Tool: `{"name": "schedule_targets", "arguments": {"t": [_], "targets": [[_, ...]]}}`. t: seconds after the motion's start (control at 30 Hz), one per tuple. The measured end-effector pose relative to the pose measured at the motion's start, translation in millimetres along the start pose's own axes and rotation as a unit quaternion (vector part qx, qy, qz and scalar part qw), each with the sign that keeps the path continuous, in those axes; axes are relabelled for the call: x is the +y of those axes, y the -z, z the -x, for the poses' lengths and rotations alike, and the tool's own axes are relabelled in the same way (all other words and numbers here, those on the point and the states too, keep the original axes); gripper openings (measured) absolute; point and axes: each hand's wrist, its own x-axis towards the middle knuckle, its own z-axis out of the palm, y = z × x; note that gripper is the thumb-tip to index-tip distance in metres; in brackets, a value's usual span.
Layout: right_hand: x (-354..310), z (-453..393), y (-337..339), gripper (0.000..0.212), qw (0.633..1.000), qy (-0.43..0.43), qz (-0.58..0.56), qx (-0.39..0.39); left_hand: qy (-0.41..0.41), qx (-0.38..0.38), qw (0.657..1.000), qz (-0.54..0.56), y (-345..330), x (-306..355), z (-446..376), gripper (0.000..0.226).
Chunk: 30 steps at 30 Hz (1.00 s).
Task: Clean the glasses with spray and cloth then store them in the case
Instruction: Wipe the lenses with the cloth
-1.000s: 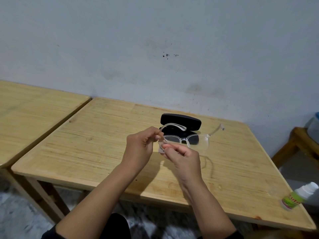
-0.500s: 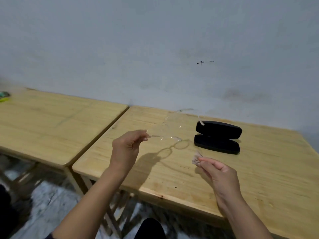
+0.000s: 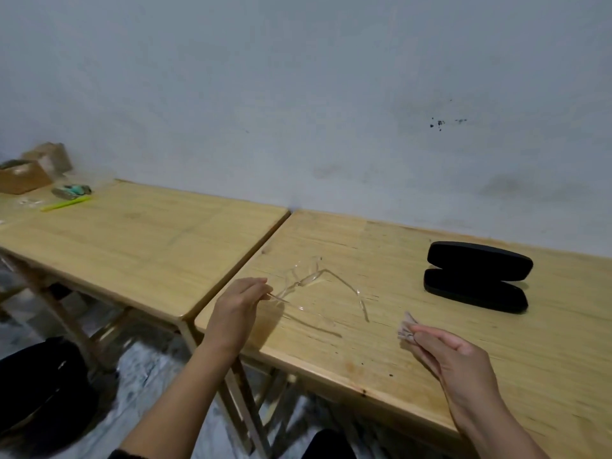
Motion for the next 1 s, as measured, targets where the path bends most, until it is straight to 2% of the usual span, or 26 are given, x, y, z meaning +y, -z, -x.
{"name": "schedule_targets", "arguments": {"t": [0.17,0.43,0.63,0.8,0.9,1.0], "targets": [[1,-1,3,0.014,1.000,-0.002,0.008,-0.006,0.021,-0.031,0.999,0.009,-10,-1,2,0.027],[-3,0,9,0.014,1.000,0.002,-0.013,-0.007,-0.035,-0.016,0.999,0.004,-10,8,-3,0.032],[-7,0,12,0.013,1.000,0.006,-0.016,-0.008,-0.030,-0.027,0.999,-0.001,-8,11,-3,0.042],[-12,2,16,0.013,1.000,0.008,-0.008,-0.007,-0.072,0.008,0.997,0.002,1,23,-7,0.046],[-16,3,20,0.012,1.000,0.010,-0.007,-0.003,-0.106,0.057,0.991,0.058,0,59,-12,0.030],[-23,4,24,0.011,1.000,0.005,-0.007,-0.003,-0.111,0.036,0.976,0.187,-16,117,-15,0.024]]}}
